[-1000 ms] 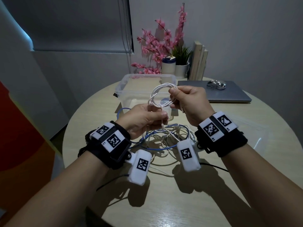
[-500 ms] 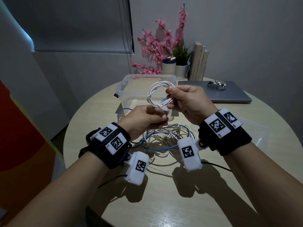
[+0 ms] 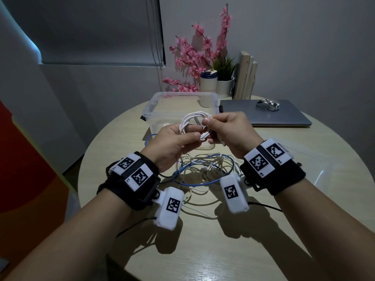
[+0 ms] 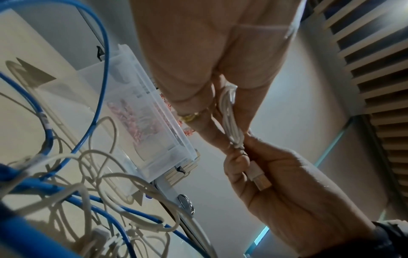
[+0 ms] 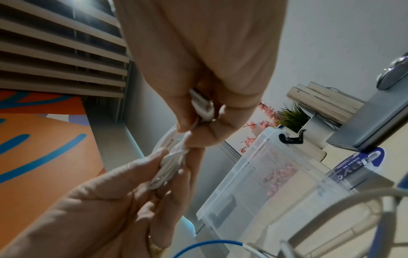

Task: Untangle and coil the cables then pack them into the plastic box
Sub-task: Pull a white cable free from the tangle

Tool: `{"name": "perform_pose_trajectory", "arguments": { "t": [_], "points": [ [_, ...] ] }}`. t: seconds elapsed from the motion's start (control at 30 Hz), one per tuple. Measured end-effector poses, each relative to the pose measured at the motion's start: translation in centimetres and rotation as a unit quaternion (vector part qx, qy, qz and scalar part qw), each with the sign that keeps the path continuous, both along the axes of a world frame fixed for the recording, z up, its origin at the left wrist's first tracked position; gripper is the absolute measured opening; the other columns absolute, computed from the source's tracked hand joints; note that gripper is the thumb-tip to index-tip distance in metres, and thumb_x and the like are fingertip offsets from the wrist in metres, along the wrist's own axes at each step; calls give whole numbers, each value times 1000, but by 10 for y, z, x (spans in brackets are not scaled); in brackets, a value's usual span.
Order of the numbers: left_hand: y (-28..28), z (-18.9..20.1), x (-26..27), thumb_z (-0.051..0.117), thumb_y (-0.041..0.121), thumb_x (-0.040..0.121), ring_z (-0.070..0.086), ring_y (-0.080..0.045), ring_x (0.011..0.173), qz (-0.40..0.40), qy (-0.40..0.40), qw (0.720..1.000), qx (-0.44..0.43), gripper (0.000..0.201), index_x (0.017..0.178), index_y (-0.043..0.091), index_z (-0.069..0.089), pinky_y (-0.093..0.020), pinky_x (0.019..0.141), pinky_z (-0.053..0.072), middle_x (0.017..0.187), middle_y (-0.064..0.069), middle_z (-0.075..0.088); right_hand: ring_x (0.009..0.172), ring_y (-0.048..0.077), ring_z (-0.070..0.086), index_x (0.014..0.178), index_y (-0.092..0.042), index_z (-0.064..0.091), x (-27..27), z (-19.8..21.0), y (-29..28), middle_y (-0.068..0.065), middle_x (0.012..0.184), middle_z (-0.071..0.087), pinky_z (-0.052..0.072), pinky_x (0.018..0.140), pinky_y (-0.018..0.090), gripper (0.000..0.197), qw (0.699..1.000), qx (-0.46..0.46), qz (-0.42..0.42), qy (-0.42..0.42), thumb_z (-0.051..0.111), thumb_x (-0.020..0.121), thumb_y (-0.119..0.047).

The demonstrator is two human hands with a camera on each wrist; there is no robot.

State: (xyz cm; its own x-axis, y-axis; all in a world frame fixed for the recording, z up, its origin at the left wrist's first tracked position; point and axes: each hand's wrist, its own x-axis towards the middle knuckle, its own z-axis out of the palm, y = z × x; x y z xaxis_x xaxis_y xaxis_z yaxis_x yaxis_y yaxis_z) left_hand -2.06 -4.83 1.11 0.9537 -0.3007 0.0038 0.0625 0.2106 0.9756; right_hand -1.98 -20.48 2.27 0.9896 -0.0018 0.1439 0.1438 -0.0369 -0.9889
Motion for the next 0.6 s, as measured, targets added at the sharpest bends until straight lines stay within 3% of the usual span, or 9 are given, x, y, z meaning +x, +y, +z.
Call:
{"name": "perform_pose_trajectory", "arguments": {
  "t": [0.1,0.2,0.3,0.37,0.47,0.6],
  "points": [
    [0,-1,0,57,-6,87,67,-16,77,2,-14,1000,25,16,91,7,64,-24,73,55,81,-4,69,56,14,55,83,-2,69,3,-3,-2,9,66,60,47,51,25,17,999,-41,-20,-8,60,91,-13],
    [-1,0,-1,59,-7,86,66,-19,82,-13,-29,999,42,20,96,10,58,-26,74,52,87,-6,68,64,17,53,79,-11,68,4,-3,-2,8,70,61,42,57,28,19,996,-83,-8,-8,57,93,-18],
    [-1,-2,-1,59,-11,84,62,-17,84,-12,-49,997,65,32,110,8,56,-23,71,49,91,-10,66,58,11,50,89,-5,68,3,-1,-1,7,69,59,40,52,18,20,995,-92,26,2,53,96,-17],
    [0,-3,0,59,-9,84,62,-17,84,-17,-56,996,71,31,111,6,57,-24,72,49,92,-11,65,49,3,48,96,-2,68,4,0,-1,4,66,58,38,47,12,22,995,-96,36,6,51,97,-15],
    [-1,-1,-2,54,11,95,65,-21,82,-17,-55,996,69,6,96,10,61,-27,71,52,87,-8,66,46,-1,48,90,-6,68,4,-2,-3,3,67,59,37,50,14,25,992,-118,44,7,47,99,-18],
    [-7,0,-1,38,28,102,68,-26,68,23,-37,998,48,28,82,11,47,-26,56,52,74,-8,61,54,6,51,79,-10,63,1,0,-2,4,69,60,37,56,22,29,993,-94,72,-1,44,100,-18]
  ]
}}
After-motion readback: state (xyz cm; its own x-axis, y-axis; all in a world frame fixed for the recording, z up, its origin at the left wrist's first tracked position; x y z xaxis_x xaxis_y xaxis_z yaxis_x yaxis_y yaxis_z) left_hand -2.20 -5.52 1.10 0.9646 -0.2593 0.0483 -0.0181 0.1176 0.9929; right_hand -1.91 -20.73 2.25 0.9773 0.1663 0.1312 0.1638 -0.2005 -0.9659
